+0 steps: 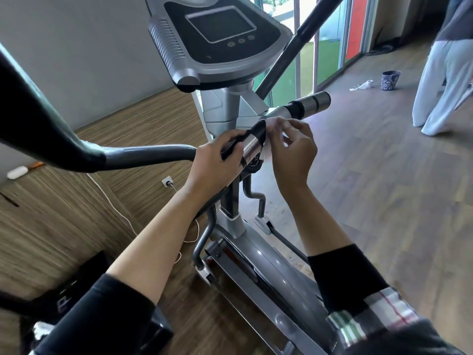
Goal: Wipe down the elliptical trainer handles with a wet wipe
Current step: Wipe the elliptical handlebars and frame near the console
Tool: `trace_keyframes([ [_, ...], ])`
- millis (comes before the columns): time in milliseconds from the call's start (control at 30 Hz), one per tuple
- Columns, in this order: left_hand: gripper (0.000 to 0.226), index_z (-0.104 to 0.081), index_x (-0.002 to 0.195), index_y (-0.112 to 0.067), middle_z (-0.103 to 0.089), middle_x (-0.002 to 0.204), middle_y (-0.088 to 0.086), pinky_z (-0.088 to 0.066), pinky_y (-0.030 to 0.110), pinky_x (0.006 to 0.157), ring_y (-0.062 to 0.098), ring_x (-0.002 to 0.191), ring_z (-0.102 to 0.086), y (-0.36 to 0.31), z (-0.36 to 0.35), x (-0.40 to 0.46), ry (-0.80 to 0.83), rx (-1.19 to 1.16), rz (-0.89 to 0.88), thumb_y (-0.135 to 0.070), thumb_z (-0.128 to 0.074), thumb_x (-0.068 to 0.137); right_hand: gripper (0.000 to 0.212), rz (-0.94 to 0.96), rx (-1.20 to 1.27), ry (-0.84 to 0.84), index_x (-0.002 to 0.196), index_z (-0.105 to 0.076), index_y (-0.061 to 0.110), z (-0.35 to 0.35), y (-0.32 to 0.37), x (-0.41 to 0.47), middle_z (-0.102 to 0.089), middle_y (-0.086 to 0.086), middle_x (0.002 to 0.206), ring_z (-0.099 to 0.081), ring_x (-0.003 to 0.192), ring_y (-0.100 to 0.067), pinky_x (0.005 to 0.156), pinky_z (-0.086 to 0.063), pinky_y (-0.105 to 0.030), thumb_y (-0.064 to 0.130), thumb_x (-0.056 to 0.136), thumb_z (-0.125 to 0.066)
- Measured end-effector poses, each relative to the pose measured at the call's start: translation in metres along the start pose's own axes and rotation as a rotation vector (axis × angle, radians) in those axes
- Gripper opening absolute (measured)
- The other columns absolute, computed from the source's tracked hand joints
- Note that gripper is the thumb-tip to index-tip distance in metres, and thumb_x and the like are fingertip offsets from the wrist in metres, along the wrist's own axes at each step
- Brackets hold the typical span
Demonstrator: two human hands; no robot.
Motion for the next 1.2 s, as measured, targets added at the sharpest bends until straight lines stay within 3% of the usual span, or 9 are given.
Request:
trace_keyframes([
  [100,0.027,-0.065,0.120,-0.029,-0.070,0.101,-0.009,-0.041,-0.002,0.075,0.001,0.089,-0.062,0.000,0.001,0.000,-0.005,0.008,-0.002,-0.021,-0.056,0.095,0.030,-0.038,0.015,-0.019,0.109,-0.068,0.004,0.000,-0.006,0.000,-0.058,0.006,0.099,-0.057,0.093,-0.003,0.082,-0.049,-0.012,0.026,0.090,-0.065],
  [367,0.027,-0.064,0.121,-0.030,-0.071,0.101,-0.008,-0.046,0.005,0.077,0.001,0.090,-0.064,0.004,0.000,0.000,0.000,-0.006,0.011,-0.024,-0.056,0.095,0.023,-0.156,0.189,-0.011,0.109,-0.070,0.009,0.000,-0.020,-0.038,-0.063,-0.003,0.104,-0.056,0.084,0.014,0.071,-0.043,-0.002,0.017,0.088,-0.066],
  [533,0.028,-0.064,0.121,-0.031,-0.071,0.099,-0.009,-0.050,0.014,0.084,0.003,0.093,-0.065,0.005,0.001,-0.001,-0.004,-0.011,0.010,-0.025,-0.056,0.095,0.023,-0.261,0.321,-0.015,0.109,-0.070,0.008,-0.006,-0.028,-0.059,-0.065,0.010,0.097,-0.061,0.096,-0.002,0.075,-0.043,-0.003,0.015,0.087,-0.067],
  [667,0.028,-0.065,0.120,-0.030,-0.072,0.101,-0.007,-0.051,0.023,0.089,0.006,0.095,-0.065,0.004,0.001,-0.001,-0.003,-0.013,0.003,-0.023,-0.055,0.095,0.023,-0.296,0.354,-0.033,0.108,-0.070,0.006,-0.009,-0.032,-0.068,-0.065,0.010,0.098,-0.062,0.100,-0.007,0.081,-0.048,-0.010,0.011,0.085,-0.069],
  [800,0.028,-0.064,0.121,-0.031,-0.071,0.102,-0.008,-0.050,0.020,0.088,0.007,0.097,-0.064,0.000,0.000,-0.003,0.020,0.011,-0.012,-0.024,-0.054,0.095,0.025,-0.323,0.330,-0.055,0.110,-0.070,0.007,-0.008,-0.033,-0.060,-0.067,0.007,0.102,-0.061,0.107,-0.012,0.095,-0.050,-0.028,0.016,0.086,-0.068],
  [967,0.029,-0.064,0.122,-0.033,-0.068,0.105,-0.015,-0.043,0.001,0.079,-0.006,0.090,-0.061,-0.001,-0.001,-0.002,0.009,0.046,-0.045,-0.026,-0.058,0.094,0.027,-0.382,0.504,-0.051,0.110,-0.070,0.009,-0.020,-0.046,-0.073,-0.069,0.002,0.108,-0.062,0.109,-0.016,0.095,-0.051,-0.039,0.017,0.085,-0.070],
  [1200,0.026,-0.069,0.116,-0.011,-0.063,0.128,-0.006,-0.045,0.015,0.098,-0.007,0.116,-0.056,-0.012,0.007,-0.020,0.001,0.001,-0.221,-0.007,-0.061,0.092,0.025,-0.345,0.596,-0.077,0.109,-0.069,0.002,-0.021,-0.047,-0.079,-0.069,-0.005,0.105,-0.063,0.100,-0.007,0.090,-0.048,-0.016,0.009,0.085,-0.068],
])
Point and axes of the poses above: each hand's wrist, its own x-axis towards the middle knuckle, its own z-axis out of the back of the hand, y = z × x, the point moved 10 cm from there along x, towards the middle knuckle
